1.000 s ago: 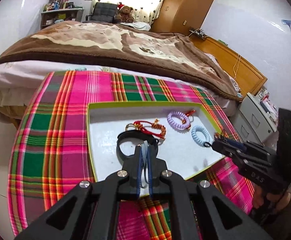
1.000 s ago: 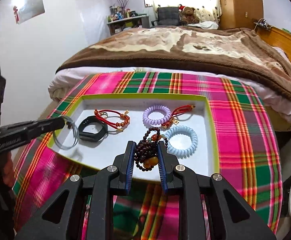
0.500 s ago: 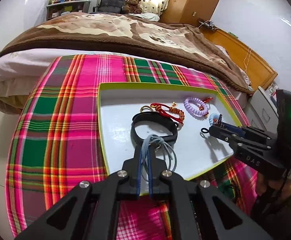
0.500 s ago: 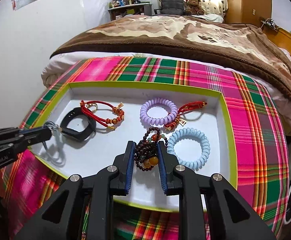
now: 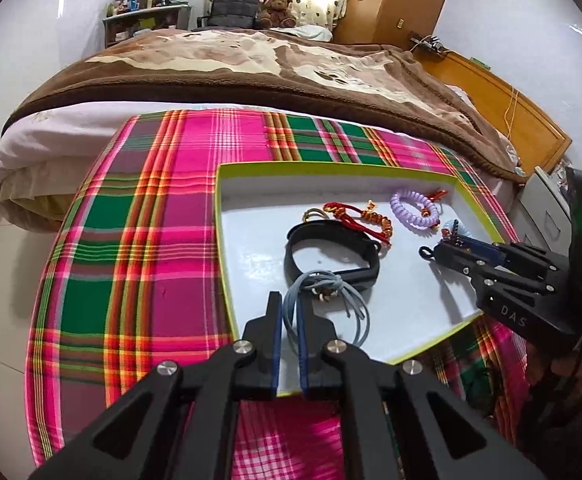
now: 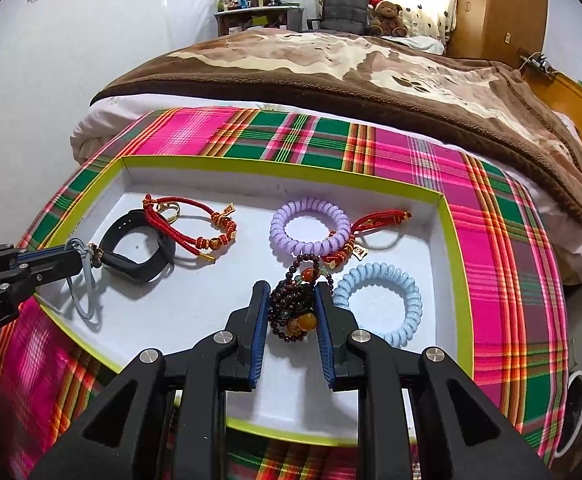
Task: Organize jewelry
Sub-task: 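Carry both bracelets into the tray and open both tools to release them, then grasp the rhinestone hair clip with the left tool while the right tool grasps the black elastic, then carry the clip and elastic into the tray and open both tools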
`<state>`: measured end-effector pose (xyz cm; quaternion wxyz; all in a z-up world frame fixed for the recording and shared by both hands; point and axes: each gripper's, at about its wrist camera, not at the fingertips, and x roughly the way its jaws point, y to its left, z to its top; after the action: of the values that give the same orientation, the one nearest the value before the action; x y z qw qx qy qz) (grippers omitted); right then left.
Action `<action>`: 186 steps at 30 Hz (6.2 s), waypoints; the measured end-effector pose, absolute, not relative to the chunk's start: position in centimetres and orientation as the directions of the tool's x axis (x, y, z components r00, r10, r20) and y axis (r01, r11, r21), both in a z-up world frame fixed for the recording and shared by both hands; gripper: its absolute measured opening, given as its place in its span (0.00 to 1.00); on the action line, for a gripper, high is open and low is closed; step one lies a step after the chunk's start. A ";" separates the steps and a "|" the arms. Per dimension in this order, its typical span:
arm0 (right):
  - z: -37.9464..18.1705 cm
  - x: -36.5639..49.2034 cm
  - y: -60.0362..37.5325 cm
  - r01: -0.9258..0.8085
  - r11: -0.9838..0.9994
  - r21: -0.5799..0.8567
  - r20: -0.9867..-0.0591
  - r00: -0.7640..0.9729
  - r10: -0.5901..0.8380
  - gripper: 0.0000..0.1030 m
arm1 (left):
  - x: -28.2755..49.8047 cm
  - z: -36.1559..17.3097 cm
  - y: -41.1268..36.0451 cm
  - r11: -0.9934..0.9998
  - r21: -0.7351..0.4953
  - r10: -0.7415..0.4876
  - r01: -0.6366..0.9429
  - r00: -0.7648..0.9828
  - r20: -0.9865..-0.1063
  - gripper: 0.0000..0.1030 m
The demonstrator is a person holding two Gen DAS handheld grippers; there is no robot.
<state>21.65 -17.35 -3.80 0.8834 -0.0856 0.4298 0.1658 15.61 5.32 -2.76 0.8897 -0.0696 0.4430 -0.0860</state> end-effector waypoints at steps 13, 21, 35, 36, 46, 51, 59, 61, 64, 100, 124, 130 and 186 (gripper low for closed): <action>-3.1 21.2 -17.3 -0.350 0.937 -0.024 -0.763 0.611 0.209 0.36 | 14.8 -1.7 3.9 0.986 -0.125 -0.164 0.107 0.625 -0.764 0.39; -2.5 20.7 -17.3 -0.354 0.935 -0.030 -0.742 0.634 0.216 0.37 | 13.9 -0.9 4.3 0.984 -0.148 -0.176 0.098 0.645 -0.744 0.44; -0.1 17.5 -19.0 -0.343 0.936 0.073 -0.671 0.678 0.301 0.49 | 10.8 1.1 3.4 0.991 -0.113 -0.135 0.078 0.699 -0.702 0.53; 0.0 17.2 -19.1 -0.346 0.935 0.077 -0.667 0.679 0.306 0.49 | 10.5 1.2 3.3 0.991 -0.109 -0.131 0.077 0.702 -0.700 0.53; 0.6 13.1 -20.1 -0.356 0.930 0.094 -0.660 0.677 0.326 0.49 | 7.1 1.5 3.2 0.989 -0.132 -0.134 0.060 0.728 -0.673 0.55; -0.5 10.6 -21.9 -0.333 0.938 0.094 -0.697 0.650 0.301 0.49 | 5.8 1.3 3.8 0.981 -0.173 -0.183 0.089 0.725 -0.664 0.57; -4.3 9.6 -23.6 -0.298 0.942 0.153 -0.776 0.554 0.301 0.49 | 5.0 0.4 3.6 0.976 -0.189 -0.207 0.105 0.705 -0.679 0.57; -4.4 9.8 -22.8 -0.325 0.936 0.138 -0.780 0.546 0.304 0.49 | 5.0 0.2 3.6 0.976 -0.194 -0.207 0.099 0.699 -0.684 0.57; -4.9 9.9 -21.3 -0.365 0.928 0.077 -0.798 0.535 0.277 0.49 | 4.9 0.1 3.8 0.975 -0.203 -0.210 0.094 0.698 -0.684 0.57; 1.7 7.6 -26.5 -0.281 0.954 0.109 -0.634 0.720 0.284 0.06 | 7.5 -3.6 -5.1 0.891 -0.040 -0.295 0.452 0.509 -0.808 0.57; 1.7 8.7 -26.1 -0.275 0.954 0.116 -0.631 0.722 0.285 0.06 | 7.4 -1.1 -4.3 0.899 -0.055 -0.322 0.434 0.571 -0.755 0.41; 2.5 9.1 -25.6 -0.283 0.953 0.109 -0.622 0.729 0.288 0.06 | 8.2 1.3 -3.5 0.914 -0.037 -0.309 0.404 0.633 -0.710 0.41; -2.9 20.7 -24.2 -0.296 0.955 0.011 -0.789 0.584 0.190 0.06 | 17.5 -2.7 -5.9 0.934 -0.075 -0.269 0.350 0.547 -0.793 0.41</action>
<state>20.72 -24.20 -2.86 0.8878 -0.0609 0.4351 0.1370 17.51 -5.92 -2.72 0.8782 0.0461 0.4423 -0.1763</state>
